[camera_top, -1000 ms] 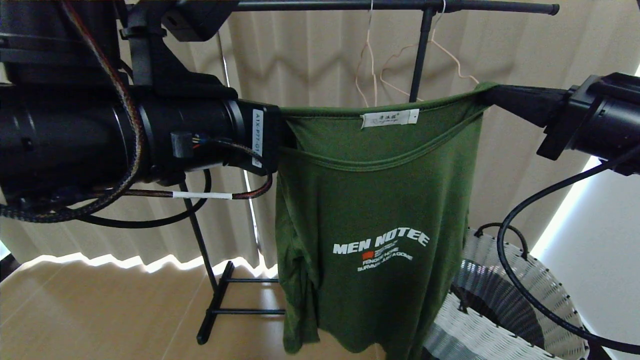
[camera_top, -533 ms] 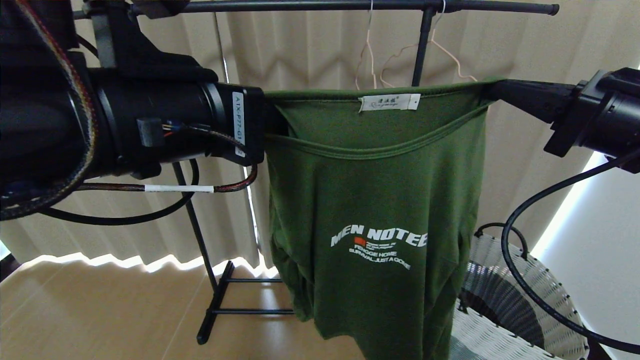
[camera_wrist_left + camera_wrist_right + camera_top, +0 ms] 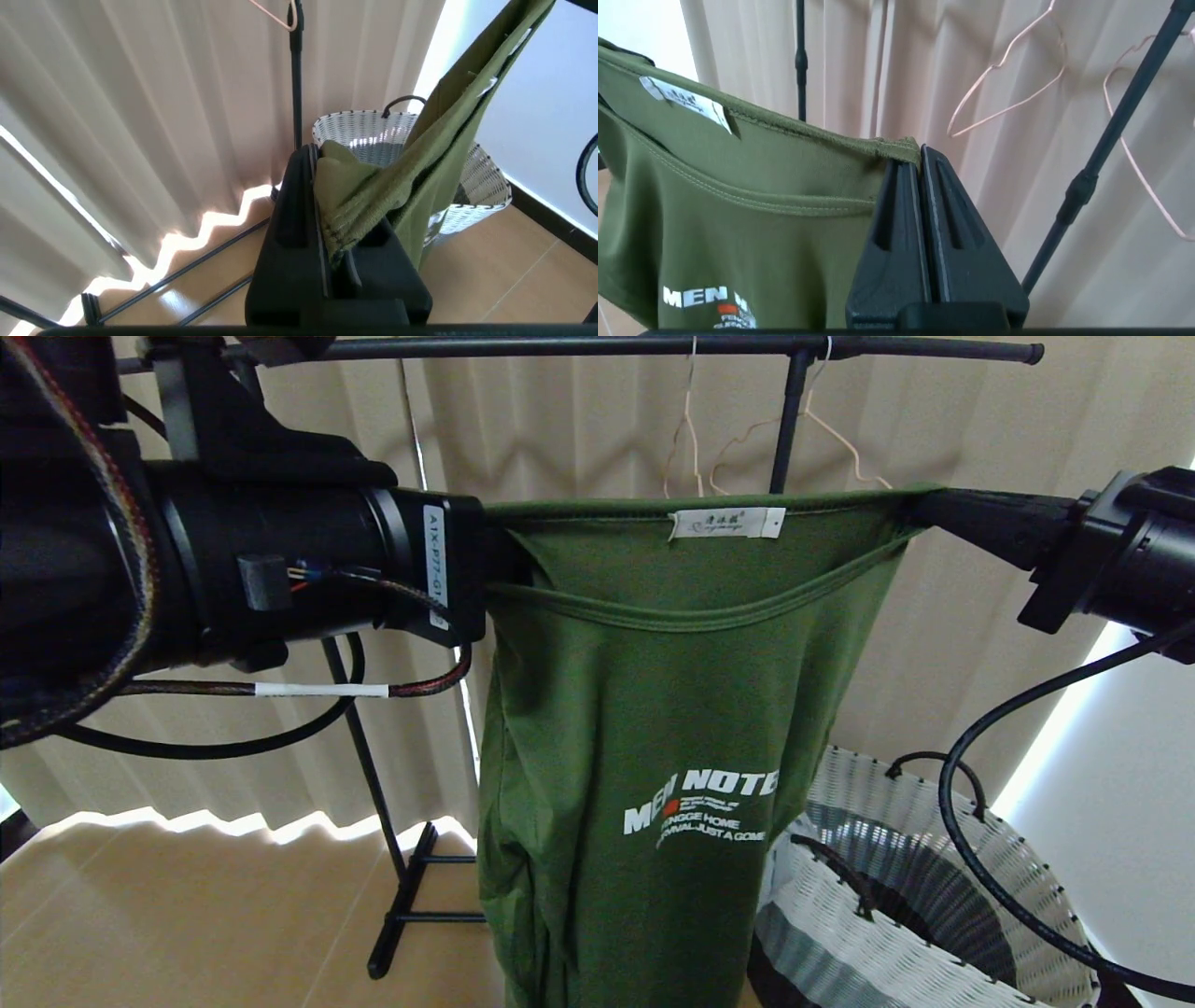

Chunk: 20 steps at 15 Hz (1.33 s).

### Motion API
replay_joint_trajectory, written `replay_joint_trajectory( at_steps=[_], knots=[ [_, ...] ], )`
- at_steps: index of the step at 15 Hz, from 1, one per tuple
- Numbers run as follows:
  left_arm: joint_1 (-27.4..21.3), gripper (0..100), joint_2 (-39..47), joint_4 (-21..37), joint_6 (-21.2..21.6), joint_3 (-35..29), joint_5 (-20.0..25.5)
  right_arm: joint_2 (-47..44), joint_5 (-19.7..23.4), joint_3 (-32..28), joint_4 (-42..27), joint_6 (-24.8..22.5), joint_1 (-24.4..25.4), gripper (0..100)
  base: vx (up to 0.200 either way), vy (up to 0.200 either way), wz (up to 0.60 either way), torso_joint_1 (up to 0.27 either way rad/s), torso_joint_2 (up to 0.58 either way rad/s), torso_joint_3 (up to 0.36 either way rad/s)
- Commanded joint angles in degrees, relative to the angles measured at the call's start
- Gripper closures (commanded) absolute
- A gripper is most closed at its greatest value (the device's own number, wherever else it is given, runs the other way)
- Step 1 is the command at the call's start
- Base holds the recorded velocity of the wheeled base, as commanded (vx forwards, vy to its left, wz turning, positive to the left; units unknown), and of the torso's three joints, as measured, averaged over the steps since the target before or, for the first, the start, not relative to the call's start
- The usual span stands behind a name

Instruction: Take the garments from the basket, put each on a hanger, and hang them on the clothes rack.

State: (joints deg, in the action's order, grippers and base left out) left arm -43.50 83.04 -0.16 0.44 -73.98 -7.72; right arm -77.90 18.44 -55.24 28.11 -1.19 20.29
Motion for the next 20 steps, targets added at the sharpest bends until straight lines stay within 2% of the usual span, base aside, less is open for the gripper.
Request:
replay_joint_trajectory(
  at_steps=[1,11,12,15,18,19,20],
  knots=[
    [-0.1,100,-0.1,0.0,0.0,0.2,0.0,0.0,0.0,0.6,0.0,0.0,0.0,100,0.0,0.0,0.0,0.0,0.0,0.0],
    [-1.0,100,-0.6,-0.1,0.0,1.7,0.0,0.2,0.0,1.6,0.0,0.0,0.0,100,0.0,0.0,0.0,0.0,0.0,0.0],
    [-0.9,100,-0.8,-0.1,0.0,1.7,0.0,0.2,0.0,1.7,0.0,0.0,0.0,0,0.0,0.0,0.0,0.0,0.0,0.0],
    [0.2,100,-0.9,0.0,0.1,2.0,-0.2,1.3,0.0,3.4,0.3,0.0,0.0,0,0.0,0.0,0.0,0.0,0.0,0.0],
    [4.5,100,-0.9,-0.2,4.2,3.7,-0.7,4.4,0.9,6.7,0.8,-0.1,0.2,0,0.0,0.0,0.0,0.0,0.0,0.0],
    [4.5,100,-0.9,-0.2,4.2,3.7,-0.7,4.4,0.9,6.7,0.8,-0.1,0.2,0,0.0,0.0,0.0,0.0,0.0,0.0],
    [6.0,100,-0.8,-0.3,5.4,4.4,-2.2,6.9,3.4,8.4,0.6,-0.1,0.2,0,0.0,0.0,0.0,0.0,0.0,0.0]
  ],
)
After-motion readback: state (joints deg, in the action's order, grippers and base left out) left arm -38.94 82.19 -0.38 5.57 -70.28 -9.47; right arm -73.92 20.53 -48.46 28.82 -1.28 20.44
